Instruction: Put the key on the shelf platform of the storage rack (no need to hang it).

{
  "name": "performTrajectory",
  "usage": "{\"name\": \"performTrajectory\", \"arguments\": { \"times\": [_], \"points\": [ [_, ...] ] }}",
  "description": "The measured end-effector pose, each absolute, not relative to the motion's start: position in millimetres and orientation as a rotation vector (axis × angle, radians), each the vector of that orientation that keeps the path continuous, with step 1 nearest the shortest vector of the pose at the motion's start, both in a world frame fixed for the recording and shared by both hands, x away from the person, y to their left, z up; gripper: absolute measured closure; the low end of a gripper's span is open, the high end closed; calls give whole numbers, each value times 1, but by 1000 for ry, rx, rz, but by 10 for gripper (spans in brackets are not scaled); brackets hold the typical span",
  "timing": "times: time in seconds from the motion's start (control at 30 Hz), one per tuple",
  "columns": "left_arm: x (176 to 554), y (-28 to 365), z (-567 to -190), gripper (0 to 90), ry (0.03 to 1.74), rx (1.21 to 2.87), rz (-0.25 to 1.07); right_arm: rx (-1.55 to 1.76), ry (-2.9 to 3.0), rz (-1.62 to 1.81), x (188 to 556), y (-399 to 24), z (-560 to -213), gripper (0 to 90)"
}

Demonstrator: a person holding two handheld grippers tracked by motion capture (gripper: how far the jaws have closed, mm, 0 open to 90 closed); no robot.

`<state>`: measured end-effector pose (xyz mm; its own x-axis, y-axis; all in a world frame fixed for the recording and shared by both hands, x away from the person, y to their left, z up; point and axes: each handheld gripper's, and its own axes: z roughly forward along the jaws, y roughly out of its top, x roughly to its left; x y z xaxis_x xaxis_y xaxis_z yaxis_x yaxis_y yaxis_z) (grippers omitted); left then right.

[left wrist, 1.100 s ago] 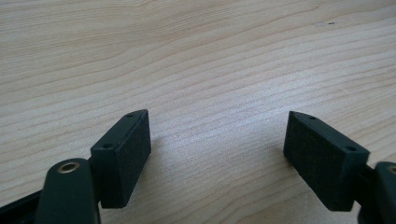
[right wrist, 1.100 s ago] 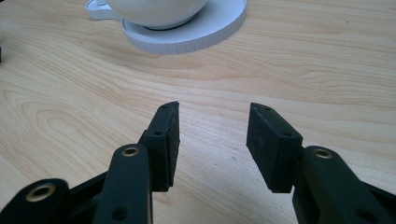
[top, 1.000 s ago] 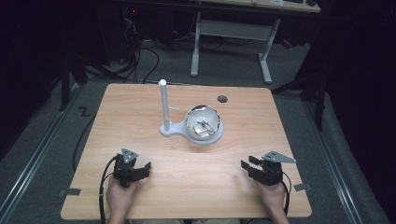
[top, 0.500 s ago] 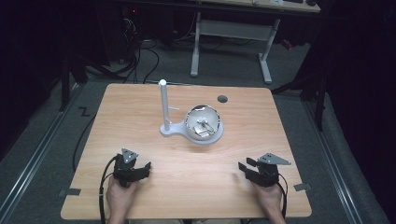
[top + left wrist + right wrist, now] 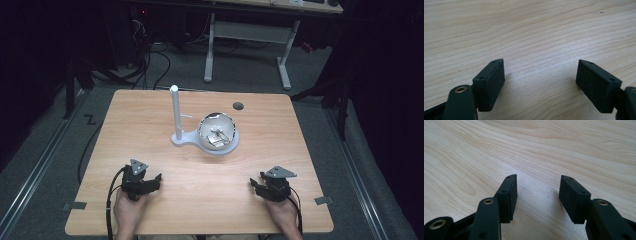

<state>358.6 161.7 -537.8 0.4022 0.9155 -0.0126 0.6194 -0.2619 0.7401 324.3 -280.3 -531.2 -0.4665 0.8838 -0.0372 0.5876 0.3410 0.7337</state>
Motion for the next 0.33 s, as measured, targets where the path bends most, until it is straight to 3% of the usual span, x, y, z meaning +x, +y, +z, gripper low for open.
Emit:
{"name": "performTrajectory", "arguments": {
  "times": [0.33],
  "points": [
    [359,162,-538,233,1306,1986,562,1288,2191,936,325,-280,-531,470]
  ]
}}
